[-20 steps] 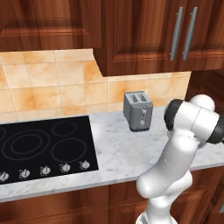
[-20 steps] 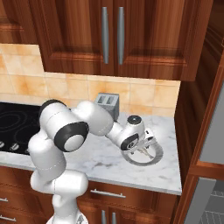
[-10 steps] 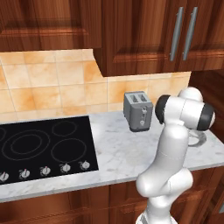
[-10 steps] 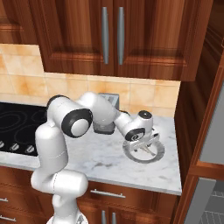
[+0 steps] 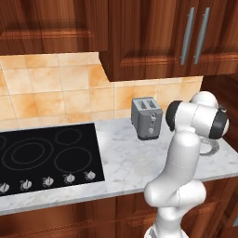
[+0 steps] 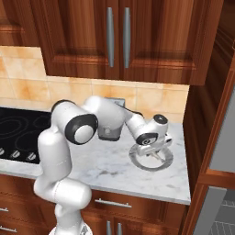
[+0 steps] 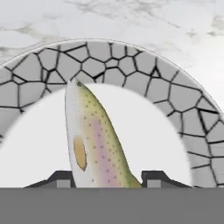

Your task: Place the fish on the bottom rack of the oven, and slide the tray back inside. Close the oven door.

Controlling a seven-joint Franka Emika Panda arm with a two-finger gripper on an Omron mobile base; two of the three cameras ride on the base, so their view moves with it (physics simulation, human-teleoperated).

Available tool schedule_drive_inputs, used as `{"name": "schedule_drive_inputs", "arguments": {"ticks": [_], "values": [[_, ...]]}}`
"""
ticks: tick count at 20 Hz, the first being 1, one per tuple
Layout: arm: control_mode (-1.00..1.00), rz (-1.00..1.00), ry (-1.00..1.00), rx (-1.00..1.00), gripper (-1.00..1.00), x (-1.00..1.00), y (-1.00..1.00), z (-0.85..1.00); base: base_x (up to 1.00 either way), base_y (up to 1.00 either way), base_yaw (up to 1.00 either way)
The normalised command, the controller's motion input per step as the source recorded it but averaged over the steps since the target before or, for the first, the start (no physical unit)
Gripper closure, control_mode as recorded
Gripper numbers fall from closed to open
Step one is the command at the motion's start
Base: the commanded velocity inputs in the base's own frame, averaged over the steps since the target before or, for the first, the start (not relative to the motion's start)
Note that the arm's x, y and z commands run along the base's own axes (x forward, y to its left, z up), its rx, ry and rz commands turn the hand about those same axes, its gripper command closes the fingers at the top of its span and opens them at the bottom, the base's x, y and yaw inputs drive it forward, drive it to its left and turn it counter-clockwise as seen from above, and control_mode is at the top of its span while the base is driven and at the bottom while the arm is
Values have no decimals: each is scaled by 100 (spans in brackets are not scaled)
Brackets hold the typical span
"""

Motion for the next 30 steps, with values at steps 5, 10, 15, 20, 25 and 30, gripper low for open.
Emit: {"name": "schedule_drive_inputs", "arguments": {"ticks": [5,10,15,20,25,30], "values": [[-100,0,-21,-4,100,-61,30,81,0,0,0],[-100,0,-21,-1,100,-46,66,83,0,0,0],[-100,-2,-21,-3,100,-58,100,58,0,0,0],[-100,-1,-20,0,100,-54,75,82,0,0,0],[-100,0,-12,0,100,-54,0,64,0,0,0],[-100,0,-14,0,100,-49,0,50,0,0,0]]}}
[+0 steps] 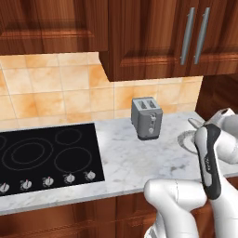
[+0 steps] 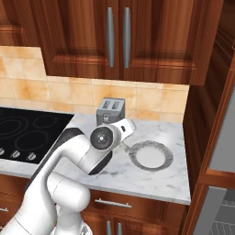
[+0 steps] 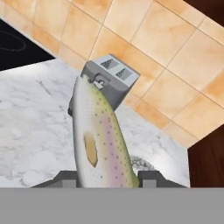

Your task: Place the fish on the bottom rack of the oven, and slide the tray back inside. Close the oven door.

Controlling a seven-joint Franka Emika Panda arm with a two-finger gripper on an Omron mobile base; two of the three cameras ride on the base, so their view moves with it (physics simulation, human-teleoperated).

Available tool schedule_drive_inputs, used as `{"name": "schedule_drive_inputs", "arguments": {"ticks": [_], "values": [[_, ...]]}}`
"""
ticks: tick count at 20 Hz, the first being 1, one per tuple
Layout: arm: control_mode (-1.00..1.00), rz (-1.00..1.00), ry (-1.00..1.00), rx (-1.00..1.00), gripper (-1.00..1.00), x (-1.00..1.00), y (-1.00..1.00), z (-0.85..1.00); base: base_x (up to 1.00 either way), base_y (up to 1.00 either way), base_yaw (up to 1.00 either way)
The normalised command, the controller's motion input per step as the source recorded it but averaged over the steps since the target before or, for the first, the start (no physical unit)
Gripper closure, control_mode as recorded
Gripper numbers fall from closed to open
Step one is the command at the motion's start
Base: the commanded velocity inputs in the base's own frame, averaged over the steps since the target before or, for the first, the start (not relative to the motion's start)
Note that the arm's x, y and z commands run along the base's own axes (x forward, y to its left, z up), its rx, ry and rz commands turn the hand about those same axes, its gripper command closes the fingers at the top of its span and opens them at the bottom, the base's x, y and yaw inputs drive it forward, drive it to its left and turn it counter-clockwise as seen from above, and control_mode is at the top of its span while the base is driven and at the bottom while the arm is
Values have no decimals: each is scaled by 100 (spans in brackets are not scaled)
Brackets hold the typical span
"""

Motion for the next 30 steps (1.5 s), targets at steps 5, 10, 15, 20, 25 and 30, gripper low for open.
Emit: {"name": "schedule_drive_inputs", "arguments": {"ticks": [5,10,15,20,25,30], "values": [[-100,0,-3,-4,100,-37,15,11,0,0,0],[-100,0,14,-6,100,-30,19,0,0,0,0],[-100,-1,7,-4,100,-49,0,0,0,0,0],[-100,-14,-1,-4,100,-55,1,0,0,0,0],[-100,-9,-4,-2,100,-12,20,0,0,0,0],[-100,-2,0,-1,100,0,12,0,0,0,0]]}}
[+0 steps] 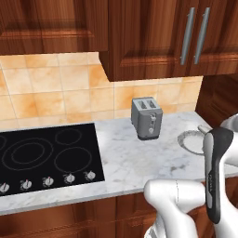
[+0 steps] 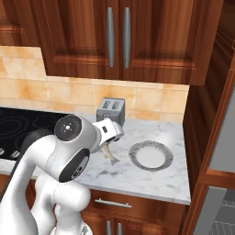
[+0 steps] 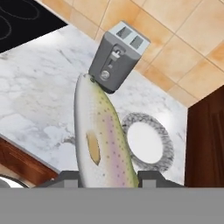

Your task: Place the fish on the bottom rack of the oven, and slide the tray back inside. Close the oven door.

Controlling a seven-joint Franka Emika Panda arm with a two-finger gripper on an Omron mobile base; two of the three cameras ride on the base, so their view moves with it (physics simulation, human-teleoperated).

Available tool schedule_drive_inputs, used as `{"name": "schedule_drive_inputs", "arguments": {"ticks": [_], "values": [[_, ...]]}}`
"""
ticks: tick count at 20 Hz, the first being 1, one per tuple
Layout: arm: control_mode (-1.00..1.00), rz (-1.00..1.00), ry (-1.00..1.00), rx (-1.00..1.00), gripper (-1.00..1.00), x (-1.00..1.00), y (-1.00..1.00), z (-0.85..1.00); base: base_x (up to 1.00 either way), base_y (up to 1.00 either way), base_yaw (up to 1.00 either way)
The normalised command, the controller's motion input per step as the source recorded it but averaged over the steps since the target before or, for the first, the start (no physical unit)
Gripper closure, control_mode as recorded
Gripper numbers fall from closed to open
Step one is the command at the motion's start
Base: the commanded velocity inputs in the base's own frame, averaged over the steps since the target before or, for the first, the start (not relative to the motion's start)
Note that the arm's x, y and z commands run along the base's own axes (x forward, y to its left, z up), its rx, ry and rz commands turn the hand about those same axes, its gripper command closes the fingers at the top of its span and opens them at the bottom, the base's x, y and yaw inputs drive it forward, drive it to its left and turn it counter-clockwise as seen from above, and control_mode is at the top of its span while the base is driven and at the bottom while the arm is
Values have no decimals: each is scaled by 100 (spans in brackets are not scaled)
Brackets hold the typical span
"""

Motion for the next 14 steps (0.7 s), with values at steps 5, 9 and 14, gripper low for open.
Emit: {"name": "schedule_drive_inputs", "arguments": {"ticks": [5,9,14], "values": [[-100,-6,0,-1,100,-13,2,0,0,0,0],[100,-6,0,-1,100,-22,0,0,-34,0,-8],[100,0,0,0,100,0,0,0,-73,-5,-23]]}}
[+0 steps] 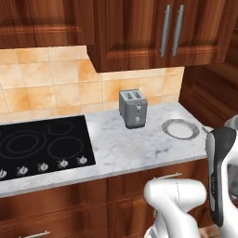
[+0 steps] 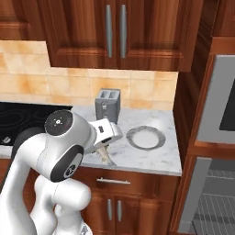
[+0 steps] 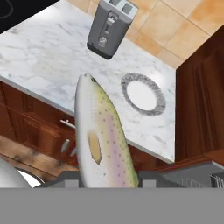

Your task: Place the fish on the bottom rack of the oven, and slide the tray back inside. Close the oven door.

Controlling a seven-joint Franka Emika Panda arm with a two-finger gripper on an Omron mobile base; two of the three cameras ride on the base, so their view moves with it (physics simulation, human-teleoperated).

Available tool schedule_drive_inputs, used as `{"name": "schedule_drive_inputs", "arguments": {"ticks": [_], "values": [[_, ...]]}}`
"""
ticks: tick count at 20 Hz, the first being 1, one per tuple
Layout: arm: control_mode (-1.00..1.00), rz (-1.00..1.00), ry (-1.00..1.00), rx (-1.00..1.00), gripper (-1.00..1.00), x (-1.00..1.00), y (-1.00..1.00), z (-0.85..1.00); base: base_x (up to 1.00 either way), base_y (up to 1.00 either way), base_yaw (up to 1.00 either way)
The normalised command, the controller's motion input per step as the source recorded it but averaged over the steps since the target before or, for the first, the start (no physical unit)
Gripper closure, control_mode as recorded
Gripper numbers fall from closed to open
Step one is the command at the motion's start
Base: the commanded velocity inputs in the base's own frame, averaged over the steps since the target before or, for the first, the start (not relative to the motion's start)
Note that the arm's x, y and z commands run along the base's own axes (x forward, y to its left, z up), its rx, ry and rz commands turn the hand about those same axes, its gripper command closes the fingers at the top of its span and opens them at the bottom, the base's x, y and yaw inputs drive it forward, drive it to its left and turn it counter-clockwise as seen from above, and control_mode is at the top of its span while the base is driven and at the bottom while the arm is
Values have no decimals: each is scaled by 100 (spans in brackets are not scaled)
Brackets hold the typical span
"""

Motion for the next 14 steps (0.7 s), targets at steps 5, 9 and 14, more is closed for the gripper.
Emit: {"name": "schedule_drive_inputs", "arguments": {"ticks": [5,9,14], "values": [[100,0,0,0,100,0,0,0,-31,0,-31],[100,0,0,0,100,0,0,0,0,0,-46],[100,0,0,0,100,0,0,0,0,-7,-49]]}}
